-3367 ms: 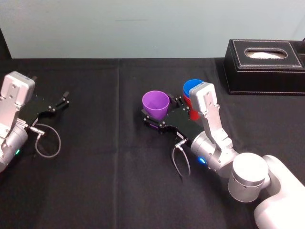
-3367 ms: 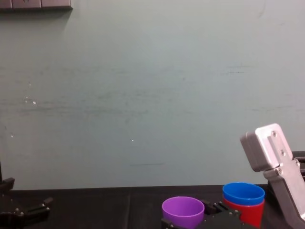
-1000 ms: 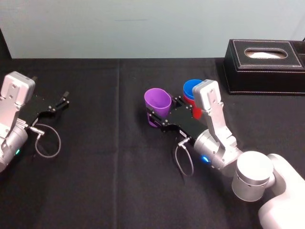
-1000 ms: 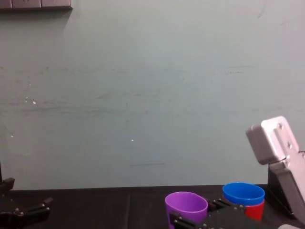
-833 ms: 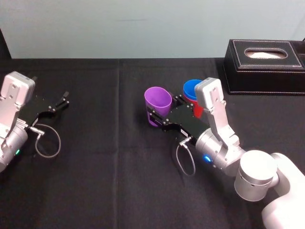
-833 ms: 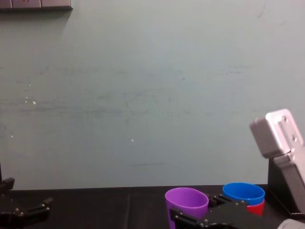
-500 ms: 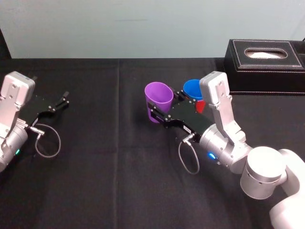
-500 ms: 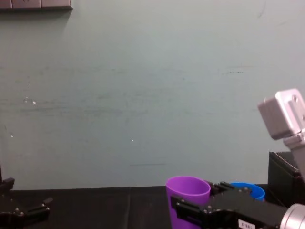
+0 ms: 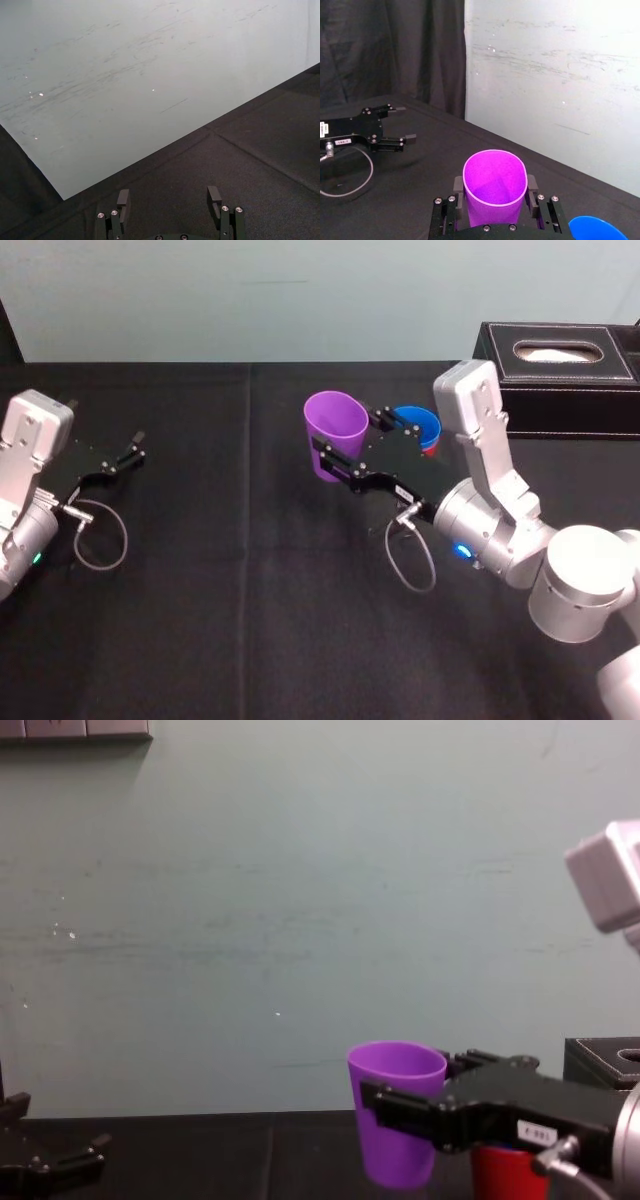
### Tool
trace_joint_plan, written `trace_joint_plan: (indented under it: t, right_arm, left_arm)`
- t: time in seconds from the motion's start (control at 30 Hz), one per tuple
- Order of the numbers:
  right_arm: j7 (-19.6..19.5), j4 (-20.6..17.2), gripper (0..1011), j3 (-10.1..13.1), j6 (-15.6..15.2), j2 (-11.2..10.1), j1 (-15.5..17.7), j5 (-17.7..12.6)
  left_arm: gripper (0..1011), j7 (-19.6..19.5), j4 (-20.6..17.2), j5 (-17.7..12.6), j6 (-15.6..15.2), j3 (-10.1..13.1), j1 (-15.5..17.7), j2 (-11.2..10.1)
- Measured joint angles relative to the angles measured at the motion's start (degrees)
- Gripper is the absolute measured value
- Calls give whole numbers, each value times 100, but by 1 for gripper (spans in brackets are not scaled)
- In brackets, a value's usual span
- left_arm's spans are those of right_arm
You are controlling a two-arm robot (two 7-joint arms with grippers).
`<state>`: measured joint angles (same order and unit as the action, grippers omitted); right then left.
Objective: Stack the three plastic cups sequentially using one hand.
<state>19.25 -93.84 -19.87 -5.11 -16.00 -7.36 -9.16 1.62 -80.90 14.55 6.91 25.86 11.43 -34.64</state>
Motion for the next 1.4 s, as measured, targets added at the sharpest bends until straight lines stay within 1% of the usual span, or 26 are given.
trace_joint_plan:
  t: [0.27, 0.5, 0.57, 0.63, 0.8, 0.9, 1.07, 1.23, 1.4]
  right_arm:
    - [106, -388, 719, 67, -412, -239, -132, -175]
    - [107, -558, 719, 162, -597, -378, -226, -299]
    - [98, -610, 720, 225, -674, -456, -260, -369]
    - [97, -618, 719, 250, -687, -494, -274, -399]
    - [83, -586, 720, 374, -716, -601, -308, -515]
    - [67, -483, 720, 512, -718, -671, -330, -658]
    - [26, -335, 719, 645, -692, -747, -359, -797]
    - [14, -235, 720, 669, -646, -783, -368, -844]
    - [-20, -60, 720, 667, -589, -800, -407, -884]
  left_arm:
    - [1005, 0, 0, 0, 0, 0, 0, 0]
    - [1005, 0, 0, 0, 0, 0, 0, 0]
    - [1005, 0, 0, 0, 0, 0, 0, 0]
    - [1005, 0, 0, 0, 0, 0, 0, 0]
    - [1005, 0, 0, 0, 0, 0, 0, 0]
    - [1005, 0, 0, 0, 0, 0, 0, 0]
    - [1004, 0, 0, 0, 0, 0, 0, 0]
    - [1005, 0, 0, 0, 0, 0, 0, 0]
    - [1005, 0, 0, 0, 0, 0, 0, 0]
